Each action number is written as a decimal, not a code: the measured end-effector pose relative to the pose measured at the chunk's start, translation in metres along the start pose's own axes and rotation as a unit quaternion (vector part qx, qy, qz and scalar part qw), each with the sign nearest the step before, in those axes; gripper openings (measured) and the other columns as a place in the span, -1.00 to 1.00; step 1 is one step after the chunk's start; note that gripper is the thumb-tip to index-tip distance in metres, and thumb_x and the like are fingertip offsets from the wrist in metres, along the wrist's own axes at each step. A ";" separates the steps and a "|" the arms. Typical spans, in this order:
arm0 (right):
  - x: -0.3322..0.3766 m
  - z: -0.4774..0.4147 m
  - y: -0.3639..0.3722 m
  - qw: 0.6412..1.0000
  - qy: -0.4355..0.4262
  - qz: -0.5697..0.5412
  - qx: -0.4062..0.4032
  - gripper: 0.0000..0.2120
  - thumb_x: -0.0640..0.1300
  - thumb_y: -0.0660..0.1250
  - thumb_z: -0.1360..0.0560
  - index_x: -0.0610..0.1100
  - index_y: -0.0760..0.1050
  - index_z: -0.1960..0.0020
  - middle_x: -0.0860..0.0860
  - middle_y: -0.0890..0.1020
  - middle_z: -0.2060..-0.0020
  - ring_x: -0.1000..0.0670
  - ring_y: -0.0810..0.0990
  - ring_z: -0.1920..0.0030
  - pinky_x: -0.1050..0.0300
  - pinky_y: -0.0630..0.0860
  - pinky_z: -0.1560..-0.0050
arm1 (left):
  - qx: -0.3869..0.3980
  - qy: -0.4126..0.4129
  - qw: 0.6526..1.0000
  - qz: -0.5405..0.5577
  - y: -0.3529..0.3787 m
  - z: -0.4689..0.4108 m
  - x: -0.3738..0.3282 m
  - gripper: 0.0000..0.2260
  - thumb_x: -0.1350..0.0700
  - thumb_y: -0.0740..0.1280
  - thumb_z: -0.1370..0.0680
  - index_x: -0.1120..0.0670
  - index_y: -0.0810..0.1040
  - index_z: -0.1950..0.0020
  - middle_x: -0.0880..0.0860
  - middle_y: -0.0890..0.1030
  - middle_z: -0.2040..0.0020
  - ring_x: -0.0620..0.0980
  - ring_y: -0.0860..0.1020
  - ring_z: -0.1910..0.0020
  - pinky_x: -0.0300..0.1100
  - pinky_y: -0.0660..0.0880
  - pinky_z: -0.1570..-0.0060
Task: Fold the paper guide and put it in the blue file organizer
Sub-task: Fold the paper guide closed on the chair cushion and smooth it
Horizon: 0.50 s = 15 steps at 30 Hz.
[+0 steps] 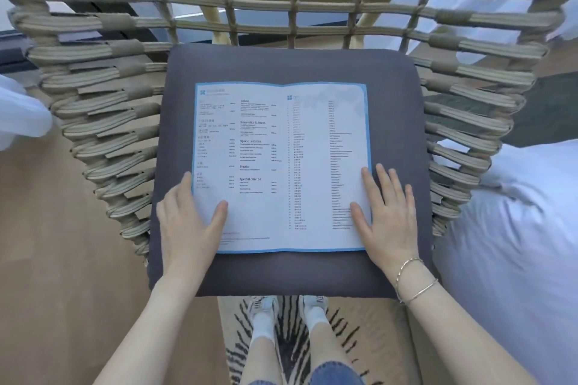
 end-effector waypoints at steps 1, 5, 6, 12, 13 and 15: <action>-0.002 0.000 0.002 1.000 -0.001 0.003 0.005 -0.41 0.12 0.06 -0.57 -0.09 0.22 -0.55 -0.14 0.28 -0.53 -0.19 0.17 -0.55 -0.24 0.06 -0.51 | -0.003 -0.005 1.000 0.013 0.000 0.000 0.000 -0.37 0.05 0.42 -0.49 0.15 0.25 -0.49 0.23 0.41 -0.34 0.24 0.30 -0.30 0.11 0.27 -0.32; -0.004 0.000 0.010 1.000 -0.002 0.013 0.001 -0.41 0.11 0.06 -0.58 -0.09 0.20 -0.55 -0.15 0.28 -0.53 -0.20 0.17 -0.55 -0.24 0.03 -0.51 | -0.013 -0.073 0.989 0.126 -0.002 -0.002 0.005 -0.43 0.11 0.42 -0.48 0.03 0.30 -0.45 -0.01 0.49 -0.14 0.03 0.49 -0.05 0.04 0.44 -0.17; -0.004 0.000 0.011 1.000 -0.002 0.013 -0.002 -0.41 0.11 0.06 -0.58 -0.09 0.20 -0.56 -0.15 0.28 -0.53 -0.20 0.16 -0.55 -0.24 0.03 -0.51 | -0.017 -0.099 0.982 0.159 -0.003 -0.002 0.007 -0.44 0.10 0.41 -0.48 0.00 0.30 -0.44 -0.04 0.54 -0.09 -0.05 0.52 0.04 0.01 0.45 -0.15; -0.005 0.000 0.011 1.000 -0.004 0.014 -0.006 -0.41 0.12 0.05 -0.58 -0.10 0.20 -0.55 -0.15 0.28 -0.53 -0.20 0.17 -0.55 -0.23 0.00 -0.51 | -0.005 -0.054 0.998 0.040 -0.006 -0.004 0.005 -0.30 0.02 0.44 -0.47 0.12 0.20 -0.52 0.19 0.43 -0.30 0.18 0.32 -0.30 0.07 0.27 -0.30; -0.004 0.001 0.011 1.000 -0.005 0.013 -0.007 -0.41 0.12 0.04 -0.58 -0.10 0.21 -0.55 -0.15 0.27 -0.53 -0.20 0.16 -0.55 -0.22 0.00 -0.51 | 0.005 -0.056 0.998 0.030 -0.003 -0.003 0.003 -0.25 -0.02 0.45 -0.46 0.14 0.17 -0.53 0.23 0.39 -0.33 0.20 0.26 -0.34 0.06 0.22 -0.34; -0.004 0.001 0.012 1.000 -0.005 0.010 -0.009 -0.40 0.12 0.04 -0.58 -0.10 0.20 -0.56 -0.15 0.27 -0.53 -0.20 0.16 -0.55 -0.23 -0.01 -0.51 | 0.015 -0.046 0.999 0.016 0.005 -0.001 -0.004 -0.19 -0.07 0.46 -0.44 0.14 0.13 -0.55 0.25 0.33 -0.34 0.19 0.21 -0.35 0.04 0.17 -0.35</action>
Point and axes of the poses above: each hand's wrist, its own z-axis away from the middle knuckle, its own y-axis out of the palm, x = y × z, the point moved 5 cm from there along -z, towards the middle knuckle
